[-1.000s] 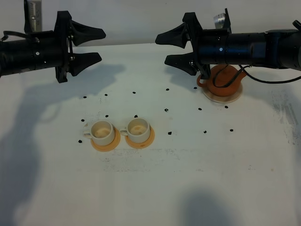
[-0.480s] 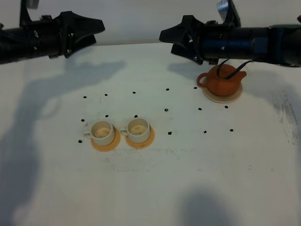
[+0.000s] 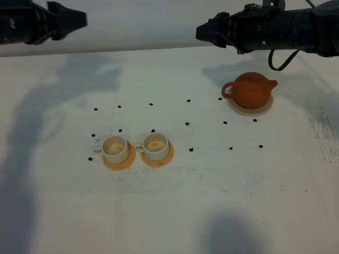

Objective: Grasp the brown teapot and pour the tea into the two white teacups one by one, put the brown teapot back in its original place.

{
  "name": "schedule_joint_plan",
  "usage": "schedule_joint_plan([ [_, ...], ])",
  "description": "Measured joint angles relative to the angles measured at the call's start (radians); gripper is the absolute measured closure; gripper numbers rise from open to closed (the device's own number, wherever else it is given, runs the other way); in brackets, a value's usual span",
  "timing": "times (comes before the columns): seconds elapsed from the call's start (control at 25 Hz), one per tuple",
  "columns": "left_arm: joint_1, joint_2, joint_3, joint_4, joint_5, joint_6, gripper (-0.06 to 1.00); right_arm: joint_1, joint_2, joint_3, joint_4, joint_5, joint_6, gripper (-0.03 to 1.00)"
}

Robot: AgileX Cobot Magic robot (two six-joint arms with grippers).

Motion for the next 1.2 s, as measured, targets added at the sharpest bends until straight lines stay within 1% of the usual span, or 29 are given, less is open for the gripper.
schedule_joint_plan([
  [0.16,0.0,-0.071,0.0,0.205,-0.021,-0.131,0.39,0.021,-0.002,0.0,-0.122,-0.028,0.041,0.43],
  [0.28,0.0,-0.116,0.0,0.385,-0.021,-0.265,0.39,0.048,-0.002,0.0,-0.208,-0.052,0.057,0.43],
  [0.36,0.0,-0.145,0.0,0.511,-0.018,-0.368,0.4,0.068,-0.002,0.0,-0.252,-0.067,0.07,0.43],
  [0.44,0.0,-0.173,0.0,0.617,-0.011,-0.453,0.41,0.088,-0.002,0.0,-0.285,-0.082,0.076,0.43],
  [0.48,0.0,-0.188,0.0,0.667,-0.004,-0.494,0.42,0.096,-0.002,0.0,-0.299,-0.089,0.077,0.43],
  [0.6,0.0,-0.243,0.022,0.763,0.002,-0.574,0.44,0.118,-0.002,0.0,-0.331,-0.106,0.079,0.43],
  [0.68,0.0,-0.291,0.06,0.786,-0.006,-0.596,0.44,0.127,-0.003,0.0,-0.336,-0.111,0.079,0.43],
  [1.04,0.0,-0.58,0.351,0.793,-0.101,-0.631,0.44,0.133,-0.051,0.0,-0.343,-0.116,0.085,0.43],
  [1.12,0.0,-0.645,0.407,0.798,-0.104,-0.638,0.44,0.133,-0.056,0.0,-0.362,-0.117,0.089,0.43],
  [1.2,0.0,-0.715,0.459,0.827,-0.102,-0.666,0.44,0.133,-0.058,0.0,-0.387,-0.117,0.103,0.43],
])
